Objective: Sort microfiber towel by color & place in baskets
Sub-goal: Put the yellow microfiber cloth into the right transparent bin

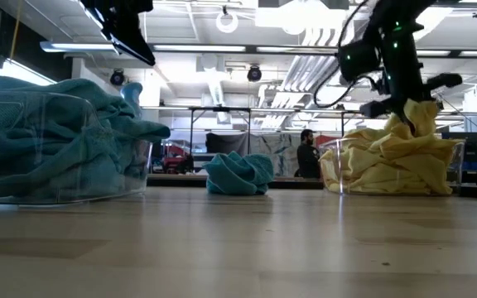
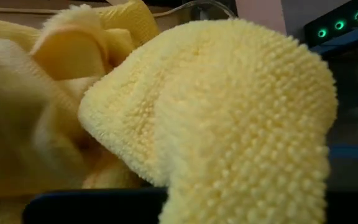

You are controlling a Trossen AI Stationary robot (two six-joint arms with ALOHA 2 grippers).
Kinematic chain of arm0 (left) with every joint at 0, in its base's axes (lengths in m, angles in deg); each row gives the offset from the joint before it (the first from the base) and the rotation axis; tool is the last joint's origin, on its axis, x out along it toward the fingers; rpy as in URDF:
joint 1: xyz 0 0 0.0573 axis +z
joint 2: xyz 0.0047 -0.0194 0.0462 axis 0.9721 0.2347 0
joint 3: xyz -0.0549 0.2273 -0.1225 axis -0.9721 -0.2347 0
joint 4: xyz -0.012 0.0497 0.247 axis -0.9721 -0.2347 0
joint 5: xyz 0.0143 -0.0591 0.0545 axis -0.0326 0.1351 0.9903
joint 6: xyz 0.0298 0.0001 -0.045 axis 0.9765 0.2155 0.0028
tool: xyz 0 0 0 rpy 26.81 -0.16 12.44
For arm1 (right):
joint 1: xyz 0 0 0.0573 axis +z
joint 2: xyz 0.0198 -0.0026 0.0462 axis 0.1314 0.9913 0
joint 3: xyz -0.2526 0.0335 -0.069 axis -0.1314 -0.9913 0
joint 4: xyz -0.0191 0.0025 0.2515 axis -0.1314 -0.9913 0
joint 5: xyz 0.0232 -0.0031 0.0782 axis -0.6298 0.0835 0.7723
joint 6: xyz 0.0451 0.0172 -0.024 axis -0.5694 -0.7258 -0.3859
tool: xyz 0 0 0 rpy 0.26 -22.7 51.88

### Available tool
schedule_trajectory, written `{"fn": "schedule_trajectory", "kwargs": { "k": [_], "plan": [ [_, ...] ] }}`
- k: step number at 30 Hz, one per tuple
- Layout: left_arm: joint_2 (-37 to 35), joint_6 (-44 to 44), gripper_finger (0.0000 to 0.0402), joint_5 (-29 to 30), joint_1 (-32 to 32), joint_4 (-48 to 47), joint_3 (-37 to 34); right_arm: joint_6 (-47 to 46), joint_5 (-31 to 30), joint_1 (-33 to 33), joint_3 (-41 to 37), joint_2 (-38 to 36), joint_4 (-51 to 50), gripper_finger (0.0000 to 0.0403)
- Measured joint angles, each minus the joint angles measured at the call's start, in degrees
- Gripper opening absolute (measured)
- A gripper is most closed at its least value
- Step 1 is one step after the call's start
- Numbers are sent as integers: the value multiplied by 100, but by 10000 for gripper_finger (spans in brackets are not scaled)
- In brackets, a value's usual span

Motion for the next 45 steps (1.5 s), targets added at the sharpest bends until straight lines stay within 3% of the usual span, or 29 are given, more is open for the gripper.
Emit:
{"fn": "schedule_trajectory", "kwargs": {
  "k": [12, 24, 38, 45],
  "plan": [
    [2, -74, 85, -328, 207, -46, 0, 1091, 1249, -1422, -1111, 0, 1944, 19],
    [2, -483, 85, -502, 205, -55, 0, 1242, 1430, -1581, -1909, -13, 2846, 27],
    [2, -1132, 85, -500, 194, -59, 2, 1829, 1511, -1577, -869, 7, 2077, 169],
    [2, -1362, 85, -498, 194, -57, 2, 1863, 1533, -1577, 13, 7, 974, 192]
  ]
}}
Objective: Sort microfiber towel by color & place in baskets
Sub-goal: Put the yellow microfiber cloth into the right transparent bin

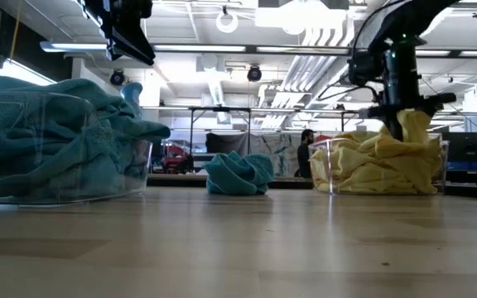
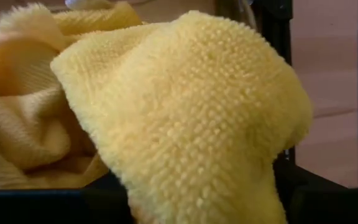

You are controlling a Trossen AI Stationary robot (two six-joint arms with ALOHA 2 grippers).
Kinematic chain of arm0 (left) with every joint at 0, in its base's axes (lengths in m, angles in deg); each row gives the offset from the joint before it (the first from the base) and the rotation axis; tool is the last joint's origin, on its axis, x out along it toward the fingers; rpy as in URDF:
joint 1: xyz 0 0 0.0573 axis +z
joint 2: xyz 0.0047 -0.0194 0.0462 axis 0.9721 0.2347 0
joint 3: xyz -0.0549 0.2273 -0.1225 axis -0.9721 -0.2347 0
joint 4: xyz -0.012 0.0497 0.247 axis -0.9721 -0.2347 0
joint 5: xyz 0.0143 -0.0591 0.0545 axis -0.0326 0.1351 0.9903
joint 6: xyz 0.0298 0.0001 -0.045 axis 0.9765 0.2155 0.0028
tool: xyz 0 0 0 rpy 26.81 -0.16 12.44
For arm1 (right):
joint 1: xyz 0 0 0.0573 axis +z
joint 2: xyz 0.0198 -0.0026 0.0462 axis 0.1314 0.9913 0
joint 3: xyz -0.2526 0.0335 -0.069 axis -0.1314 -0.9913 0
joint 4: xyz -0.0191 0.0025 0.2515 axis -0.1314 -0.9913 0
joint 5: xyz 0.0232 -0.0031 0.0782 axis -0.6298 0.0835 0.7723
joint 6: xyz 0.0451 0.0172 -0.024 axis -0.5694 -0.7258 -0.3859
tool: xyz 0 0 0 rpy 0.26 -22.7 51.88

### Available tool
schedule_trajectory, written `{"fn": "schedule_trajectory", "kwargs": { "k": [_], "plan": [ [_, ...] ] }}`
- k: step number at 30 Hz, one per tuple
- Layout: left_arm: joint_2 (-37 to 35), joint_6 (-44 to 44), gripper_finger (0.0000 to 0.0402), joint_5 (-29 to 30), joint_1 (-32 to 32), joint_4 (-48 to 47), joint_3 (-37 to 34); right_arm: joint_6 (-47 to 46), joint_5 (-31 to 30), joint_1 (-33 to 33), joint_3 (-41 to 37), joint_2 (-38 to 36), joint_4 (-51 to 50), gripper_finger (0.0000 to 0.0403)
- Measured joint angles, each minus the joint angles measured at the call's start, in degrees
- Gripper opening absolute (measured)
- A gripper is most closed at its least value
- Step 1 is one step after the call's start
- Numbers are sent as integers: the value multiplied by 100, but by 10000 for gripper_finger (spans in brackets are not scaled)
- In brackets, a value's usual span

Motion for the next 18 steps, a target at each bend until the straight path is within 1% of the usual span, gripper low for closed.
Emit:
{"fn": "schedule_trajectory", "kwargs": {
  "k": [5, 8, 14, 18],
  "plan": [
    [0, -156, 85, 0, 0, 1, 0, -8, -167, 55, 593, 0, -561, 193],
    [0, -186, 85, 2, 0, 0, 0, -12, -201, 136, 803, -2, -761, 193],
    [0, -186, 85, 2, 0, 1, 1, -34, -328, 317, 695, -6, -723, 193],
    [0, -186, 85, 2, 0, 1, 2, -67, -22, 315, 463, -7, -616, 193]
  ]
}}
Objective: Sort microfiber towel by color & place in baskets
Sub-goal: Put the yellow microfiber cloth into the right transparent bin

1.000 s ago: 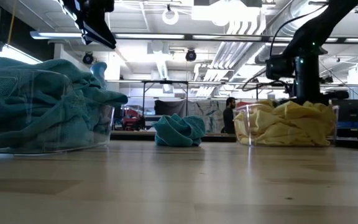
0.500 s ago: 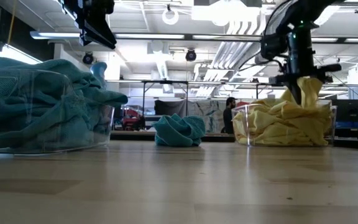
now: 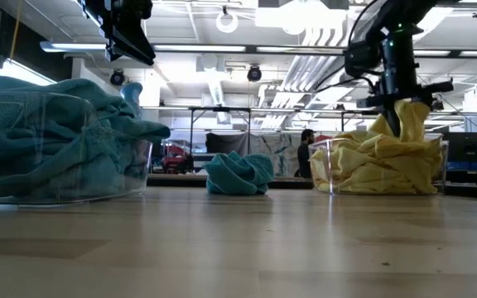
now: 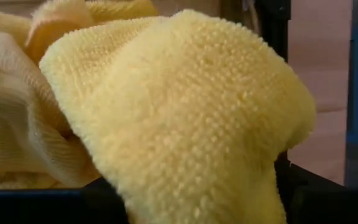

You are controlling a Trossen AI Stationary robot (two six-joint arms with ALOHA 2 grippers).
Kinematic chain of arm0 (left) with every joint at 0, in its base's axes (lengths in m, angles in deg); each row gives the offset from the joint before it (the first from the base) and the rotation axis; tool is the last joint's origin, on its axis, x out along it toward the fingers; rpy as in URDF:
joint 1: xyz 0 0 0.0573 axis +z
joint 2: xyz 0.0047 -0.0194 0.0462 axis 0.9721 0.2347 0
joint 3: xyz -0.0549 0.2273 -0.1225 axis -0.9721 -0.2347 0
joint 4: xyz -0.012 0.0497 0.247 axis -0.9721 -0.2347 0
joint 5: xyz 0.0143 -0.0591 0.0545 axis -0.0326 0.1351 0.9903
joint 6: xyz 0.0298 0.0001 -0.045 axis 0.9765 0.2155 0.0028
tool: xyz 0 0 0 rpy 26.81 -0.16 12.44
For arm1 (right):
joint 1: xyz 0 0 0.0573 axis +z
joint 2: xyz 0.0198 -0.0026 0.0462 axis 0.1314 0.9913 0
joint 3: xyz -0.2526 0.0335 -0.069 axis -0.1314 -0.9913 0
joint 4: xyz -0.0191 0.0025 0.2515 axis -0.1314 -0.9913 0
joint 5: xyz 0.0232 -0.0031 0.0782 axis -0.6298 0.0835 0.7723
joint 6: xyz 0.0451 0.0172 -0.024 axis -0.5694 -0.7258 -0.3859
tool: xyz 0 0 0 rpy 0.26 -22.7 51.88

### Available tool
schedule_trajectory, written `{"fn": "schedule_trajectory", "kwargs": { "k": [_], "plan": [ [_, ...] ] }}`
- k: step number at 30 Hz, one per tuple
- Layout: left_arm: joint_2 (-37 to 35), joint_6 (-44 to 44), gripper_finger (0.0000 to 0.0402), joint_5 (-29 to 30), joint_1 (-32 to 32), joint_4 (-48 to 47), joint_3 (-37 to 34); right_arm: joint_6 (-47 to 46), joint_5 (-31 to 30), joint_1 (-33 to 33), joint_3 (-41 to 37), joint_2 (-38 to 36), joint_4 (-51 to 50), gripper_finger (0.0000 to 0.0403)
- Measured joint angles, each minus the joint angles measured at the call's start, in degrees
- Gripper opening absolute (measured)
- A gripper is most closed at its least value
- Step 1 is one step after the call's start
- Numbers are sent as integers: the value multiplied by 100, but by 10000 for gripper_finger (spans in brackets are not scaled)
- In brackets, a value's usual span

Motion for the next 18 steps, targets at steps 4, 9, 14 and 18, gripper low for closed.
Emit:
{"fn": "schedule_trajectory", "kwargs": {
  "k": [4, 9, 14, 18],
  "plan": [
    [0, 6, 85, 0, 0, 2, 0, 41, 240, 0, -394, 0, 405, 193],
    [0, 11, 85, 0, 0, 2, 0, 150, 384, -1, -723, 0, 790, 194],
    [0, 107, 85, 2, 0, 2, 0, 190, 381, -2, -557, -63, 734, 194],
    [0, 153, 85, 2, 0, 3, 0, 214, 329, -2, -315, -241, 552, 194]
  ]
}}
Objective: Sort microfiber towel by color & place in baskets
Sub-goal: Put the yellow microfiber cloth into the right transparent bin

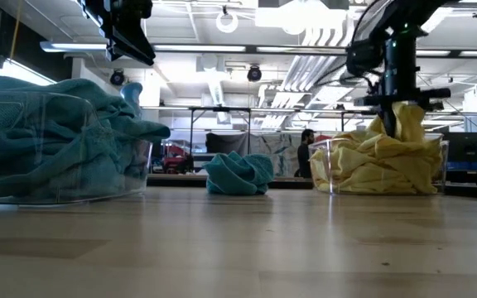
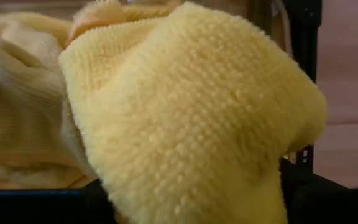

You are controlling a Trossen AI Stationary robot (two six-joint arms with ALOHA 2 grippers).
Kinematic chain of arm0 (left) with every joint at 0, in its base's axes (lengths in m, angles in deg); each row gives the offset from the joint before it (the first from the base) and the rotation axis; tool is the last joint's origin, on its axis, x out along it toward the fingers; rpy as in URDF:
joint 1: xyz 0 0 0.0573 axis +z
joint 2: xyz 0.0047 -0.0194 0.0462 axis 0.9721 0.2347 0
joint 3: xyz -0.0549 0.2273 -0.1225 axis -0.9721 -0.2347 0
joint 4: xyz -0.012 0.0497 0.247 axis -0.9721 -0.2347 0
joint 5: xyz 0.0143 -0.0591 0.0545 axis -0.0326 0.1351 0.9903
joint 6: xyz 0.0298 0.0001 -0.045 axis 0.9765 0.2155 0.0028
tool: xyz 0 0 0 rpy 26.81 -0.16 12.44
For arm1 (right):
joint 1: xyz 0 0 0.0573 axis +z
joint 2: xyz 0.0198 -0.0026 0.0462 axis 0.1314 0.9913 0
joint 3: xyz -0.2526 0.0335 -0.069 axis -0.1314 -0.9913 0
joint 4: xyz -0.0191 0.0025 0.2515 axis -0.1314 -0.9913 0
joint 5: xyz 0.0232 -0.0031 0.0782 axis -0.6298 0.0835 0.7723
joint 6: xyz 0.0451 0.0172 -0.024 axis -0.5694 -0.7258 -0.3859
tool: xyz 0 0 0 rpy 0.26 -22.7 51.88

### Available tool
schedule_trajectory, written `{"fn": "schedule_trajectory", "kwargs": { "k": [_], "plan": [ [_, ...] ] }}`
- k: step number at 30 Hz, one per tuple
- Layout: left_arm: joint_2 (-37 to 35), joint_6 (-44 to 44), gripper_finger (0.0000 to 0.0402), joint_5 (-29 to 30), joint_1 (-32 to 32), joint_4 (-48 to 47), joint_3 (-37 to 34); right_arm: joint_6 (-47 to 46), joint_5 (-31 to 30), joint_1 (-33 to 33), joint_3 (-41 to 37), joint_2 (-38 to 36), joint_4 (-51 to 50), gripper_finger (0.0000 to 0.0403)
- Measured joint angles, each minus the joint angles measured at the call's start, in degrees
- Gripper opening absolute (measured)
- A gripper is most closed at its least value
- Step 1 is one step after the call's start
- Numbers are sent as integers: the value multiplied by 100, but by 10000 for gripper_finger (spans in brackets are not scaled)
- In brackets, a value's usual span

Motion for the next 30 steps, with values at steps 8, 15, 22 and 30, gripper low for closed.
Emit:
{"fn": "schedule_trajectory", "kwargs": {
  "k": [8, 15, 22, 30],
  "plan": [
    [0, 9, 85, 0, 0, 1, 0, 35, 71, 49, 337, -667, -23, 193],
    [2, 11, 85, 0, -2, 1, 0, 145, -66, 102, 337, -881, -283, 193],
    [15, 9, 85, 0, -2, 25, 0, -5, -197, 213, 335, -885, -280, 193],
    [15, 9, 85, 0, -4, 22, 0, -12, -410, 196, 333, -902, -344, 193]
  ]
}}
